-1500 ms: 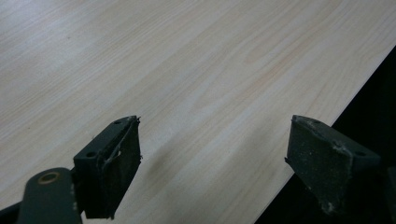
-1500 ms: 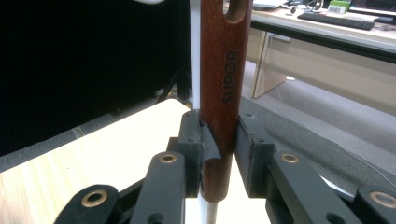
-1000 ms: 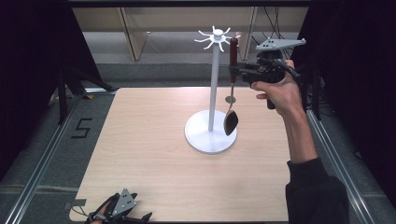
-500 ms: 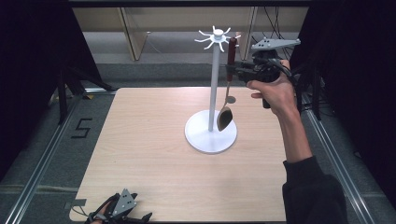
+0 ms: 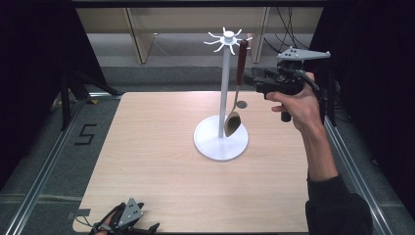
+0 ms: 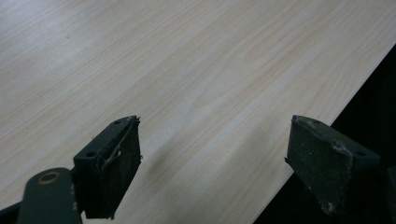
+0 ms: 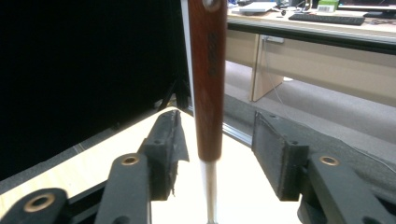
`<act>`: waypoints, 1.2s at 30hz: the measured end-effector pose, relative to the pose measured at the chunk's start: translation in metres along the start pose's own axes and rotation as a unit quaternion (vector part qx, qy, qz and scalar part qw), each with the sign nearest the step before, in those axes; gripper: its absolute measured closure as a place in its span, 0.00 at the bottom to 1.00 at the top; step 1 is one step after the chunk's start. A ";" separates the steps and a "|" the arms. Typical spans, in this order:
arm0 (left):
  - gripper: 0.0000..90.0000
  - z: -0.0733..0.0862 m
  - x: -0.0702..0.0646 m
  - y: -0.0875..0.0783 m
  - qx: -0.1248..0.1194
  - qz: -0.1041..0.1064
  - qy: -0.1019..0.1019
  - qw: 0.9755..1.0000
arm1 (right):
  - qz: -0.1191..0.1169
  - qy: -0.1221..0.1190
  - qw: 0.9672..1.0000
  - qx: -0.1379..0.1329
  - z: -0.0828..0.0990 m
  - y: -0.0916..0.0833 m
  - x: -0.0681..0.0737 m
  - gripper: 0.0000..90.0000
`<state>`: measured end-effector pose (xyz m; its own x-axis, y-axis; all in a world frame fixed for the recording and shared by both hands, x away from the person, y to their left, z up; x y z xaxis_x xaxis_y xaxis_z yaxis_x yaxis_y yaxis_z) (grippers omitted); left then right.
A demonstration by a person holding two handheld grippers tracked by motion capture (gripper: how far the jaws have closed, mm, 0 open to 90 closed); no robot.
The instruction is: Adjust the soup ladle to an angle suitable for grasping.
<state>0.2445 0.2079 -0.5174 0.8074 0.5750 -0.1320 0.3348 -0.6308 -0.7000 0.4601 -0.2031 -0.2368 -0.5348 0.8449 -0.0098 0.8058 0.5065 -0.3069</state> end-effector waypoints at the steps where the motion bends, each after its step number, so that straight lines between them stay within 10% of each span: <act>1: 0.19 0.000 0.000 0.000 -0.001 0.000 -0.001 1.000 | 0.000 -0.001 1.000 -0.002 0.002 -0.002 -0.001 0.57; 36: 0.19 0.000 0.000 -0.001 0.000 -0.002 -0.003 1.000 | 0.012 -0.014 1.000 0.018 0.083 -0.033 -0.001 0.51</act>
<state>0.2442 0.2082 -0.5170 0.8035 0.5801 -0.1337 0.3371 -0.6285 -0.7010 0.4133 -0.2352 -0.3053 -0.5228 0.8514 -0.0437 0.8092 0.4794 -0.3397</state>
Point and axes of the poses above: each handheld gripper's, and its own axes: y roughly forward along the jaws, z roughly out of its underside, x roughly to its left, the point moved 1 cm from there along y, roughly forward along the jaws, and after that the axes turned 13 degrees about z, right-handed, at the moved point
